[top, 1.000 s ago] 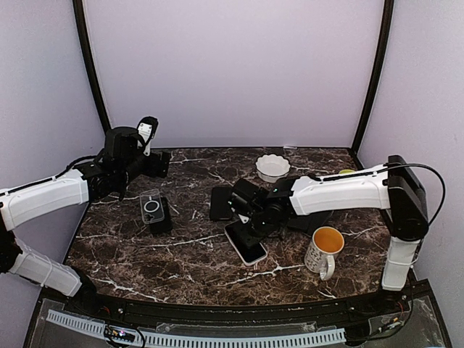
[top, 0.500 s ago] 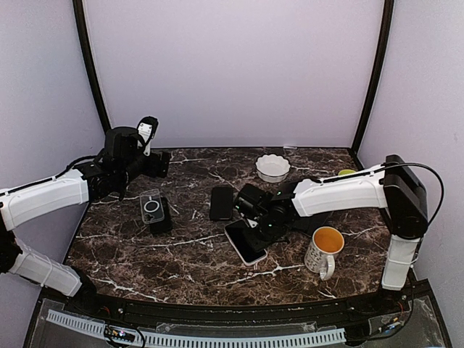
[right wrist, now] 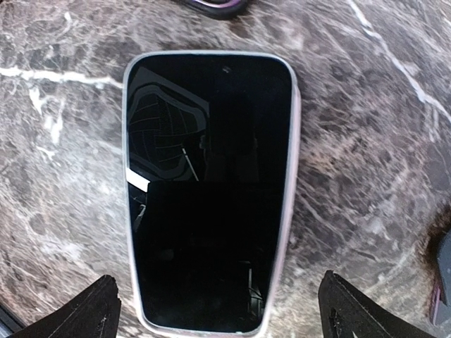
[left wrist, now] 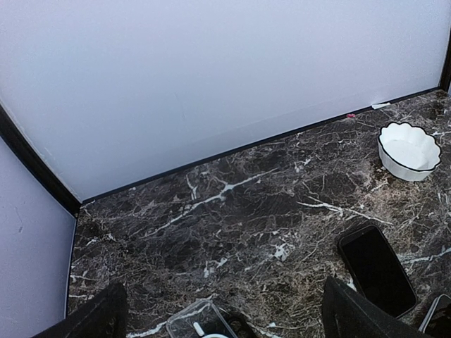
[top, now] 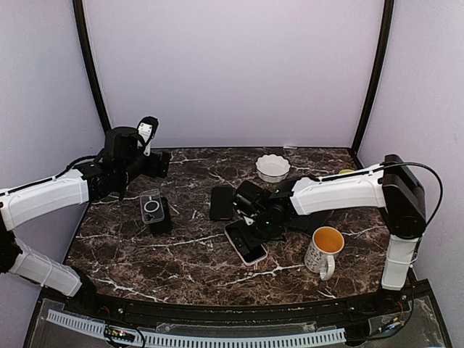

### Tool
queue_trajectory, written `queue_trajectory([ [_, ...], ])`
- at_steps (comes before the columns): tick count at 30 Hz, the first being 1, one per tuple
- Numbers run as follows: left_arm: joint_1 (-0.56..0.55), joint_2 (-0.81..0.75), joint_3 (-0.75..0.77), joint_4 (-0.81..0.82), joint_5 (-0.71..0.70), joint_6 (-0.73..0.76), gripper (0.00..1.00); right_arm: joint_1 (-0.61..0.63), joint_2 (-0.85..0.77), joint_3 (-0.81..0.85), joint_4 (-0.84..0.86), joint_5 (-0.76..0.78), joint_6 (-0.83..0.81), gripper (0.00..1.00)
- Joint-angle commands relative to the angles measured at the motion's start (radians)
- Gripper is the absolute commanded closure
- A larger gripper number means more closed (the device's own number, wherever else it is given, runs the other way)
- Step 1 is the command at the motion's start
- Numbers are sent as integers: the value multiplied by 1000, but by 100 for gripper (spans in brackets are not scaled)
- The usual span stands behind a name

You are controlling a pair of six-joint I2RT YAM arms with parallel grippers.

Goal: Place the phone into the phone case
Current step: Press the bottom right corner of the phone case, then pick up the phone with the phone case at the center of the board.

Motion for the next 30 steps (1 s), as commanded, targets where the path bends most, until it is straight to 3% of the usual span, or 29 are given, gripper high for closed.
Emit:
queue_trajectory([
  [1, 4, -12, -3, 8, 9, 10, 2, 3, 52, 31, 27, -30, 13, 2],
  [13, 4, -9, -4, 9, 9, 11, 3, 12, 130, 52, -41, 7, 9, 2],
  [24, 5, -5, -5, 9, 14, 11, 3, 21, 141, 74, -61, 43, 4, 40],
  [27, 5, -6, -4, 8, 17, 11, 3, 25, 108, 68, -25, 53, -5, 54],
  [30, 5, -6, -9, 14, 39, 12, 3, 34, 55, 42, 48, 60, -16, 61],
])
